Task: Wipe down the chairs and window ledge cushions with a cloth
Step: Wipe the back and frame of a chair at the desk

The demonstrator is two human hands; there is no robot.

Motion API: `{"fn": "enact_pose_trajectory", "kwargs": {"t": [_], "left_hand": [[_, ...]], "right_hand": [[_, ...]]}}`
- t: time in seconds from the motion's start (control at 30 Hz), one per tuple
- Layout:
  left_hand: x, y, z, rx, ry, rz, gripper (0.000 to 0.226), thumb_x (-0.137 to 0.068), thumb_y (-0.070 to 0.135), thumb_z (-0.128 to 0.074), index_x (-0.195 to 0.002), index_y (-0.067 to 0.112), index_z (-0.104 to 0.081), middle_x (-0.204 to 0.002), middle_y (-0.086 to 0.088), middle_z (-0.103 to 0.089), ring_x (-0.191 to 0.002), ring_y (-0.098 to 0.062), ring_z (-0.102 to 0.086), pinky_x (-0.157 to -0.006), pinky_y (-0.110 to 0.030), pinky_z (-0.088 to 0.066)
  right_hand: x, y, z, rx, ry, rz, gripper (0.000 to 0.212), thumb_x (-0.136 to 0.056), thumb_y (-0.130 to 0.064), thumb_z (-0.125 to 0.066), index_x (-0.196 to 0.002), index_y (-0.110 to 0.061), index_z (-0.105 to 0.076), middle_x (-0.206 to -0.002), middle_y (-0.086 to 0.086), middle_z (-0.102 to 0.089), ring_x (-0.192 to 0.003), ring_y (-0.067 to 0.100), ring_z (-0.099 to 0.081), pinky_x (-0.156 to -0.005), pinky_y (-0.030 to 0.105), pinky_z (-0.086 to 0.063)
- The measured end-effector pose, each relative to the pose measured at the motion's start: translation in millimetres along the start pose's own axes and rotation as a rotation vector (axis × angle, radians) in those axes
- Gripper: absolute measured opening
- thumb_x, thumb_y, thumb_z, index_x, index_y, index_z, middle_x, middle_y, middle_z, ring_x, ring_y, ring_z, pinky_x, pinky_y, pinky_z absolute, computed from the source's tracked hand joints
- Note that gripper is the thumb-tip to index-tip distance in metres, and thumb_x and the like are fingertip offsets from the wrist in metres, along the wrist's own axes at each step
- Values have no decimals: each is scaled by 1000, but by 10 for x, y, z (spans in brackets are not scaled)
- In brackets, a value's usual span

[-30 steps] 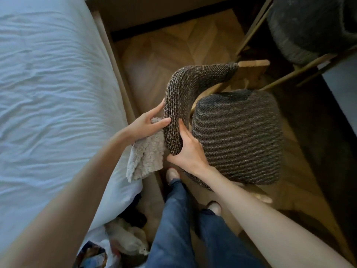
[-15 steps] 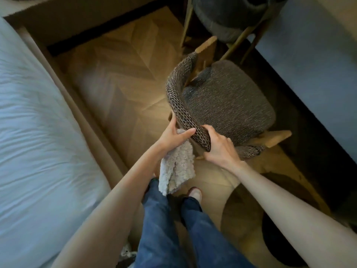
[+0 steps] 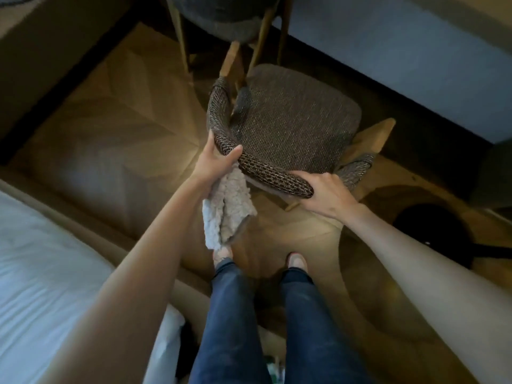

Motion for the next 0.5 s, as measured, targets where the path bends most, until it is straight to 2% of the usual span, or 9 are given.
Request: {"fn": "enact_pose_trajectory", "kwargs": {"t": [0.07, 0.13, 0.17, 0.2, 0.23, 0.27, 0.33, 0.4, 0.5], "left_hand": [[-21, -25, 37, 24, -29, 4, 84, -86, 43, -65, -152, 29, -14, -137, 5, -49, -106, -2, -58, -85, -11, -44], [-17, -98, 24, 73, -78, 42, 83, -88, 39, -64, -152, 28, -11, -114, 11, -54, -68, 13, -61, -55, -3, -44], [-10, -136, 23, 80, -105, 62, 85, -88, 38, -63, -152, 27, -8, -109, 13, -50, -60, 14, -59, -48, -2, -42], [-9, -157, 25, 69, -123, 69, 87, -88, 39, -63, -152, 26, -5, -112, 13, -47, -63, 13, -59, -48, -1, -41], [-18, -162, 29, 53, -135, 62, 89, -88, 40, -63, -152, 25, -3, -120, 12, -45, -77, 10, -59, -56, 0, -44], [-26, -158, 38, 53, -148, 49, 90, -87, 41, -63, -152, 26, -3, -131, 10, -43, -97, 1, -59, -73, -4, -48], [-47, -173, 49, 85, -179, 33, 88, -86, 39, -65, -152, 27, -8, -144, 4, -42, -123, -14, -50, -105, -27, -41], [-58, -172, 39, 133, -193, 31, 86, -86, 35, -67, -151, 31, -11, -143, 0, -45, -125, -19, -51, -109, -39, -39], [-121, -144, -18, 190, -197, 35, 84, -86, 30, -68, -150, 35, -14, -141, -1, -48, -121, -21, -54, -106, -41, -42]], "right_hand": [[23, -29, 23, -1, 10, -38, 55, -88, -42, -61, -139, -29, -48, -117, 9, -68, -106, 29, -63, -90, 37, -46], [74, -75, 14, 22, 0, -63, 55, -89, -43, -60, -140, -29, -46, -119, 10, -67, -107, 30, -62, -92, 38, -46], [114, -94, -2, 32, -8, -73, 55, -89, -43, -60, -140, -28, -46, -121, 8, -66, -109, 30, -62, -93, 39, -46], [156, -108, -19, 31, -6, -79, 55, -89, -43, -60, -140, -28, -46, -123, 7, -65, -110, 29, -61, -93, 39, -47], [195, -112, -32, 20, 10, -84, 56, -88, -45, -61, -139, -27, -47, -125, 5, -64, -111, 28, -61, -93, 39, -47], [223, -114, -41, 0, 37, -94, 57, -87, -49, -61, -138, -26, -49, -124, 4, -64, -110, 27, -61, -92, 39, -48], [251, -122, -63, -39, 103, -150, 62, -82, -64, -57, -132, -27, -52, -119, 1, -66, -105, 24, -62, -89, 38, -49], [268, -156, -145, -18, 186, -207, 66, -79, -73, -50, -126, -27, -54, -115, -1, -66, -105, 23, -60, -93, 40, -46], [295, -218, -317, 42, 303, -293, 63, -84, -70, -45, -129, -27, -53, -123, -1, -60, -117, 25, -51, -104, 57, -33]]}}
Point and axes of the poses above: each hand's wrist, its own x-axis away from the middle knuckle, its own z-axis out of the back of the hand, y = z × x, the point moved 2 cm from there along -x, towards the middle knuckle
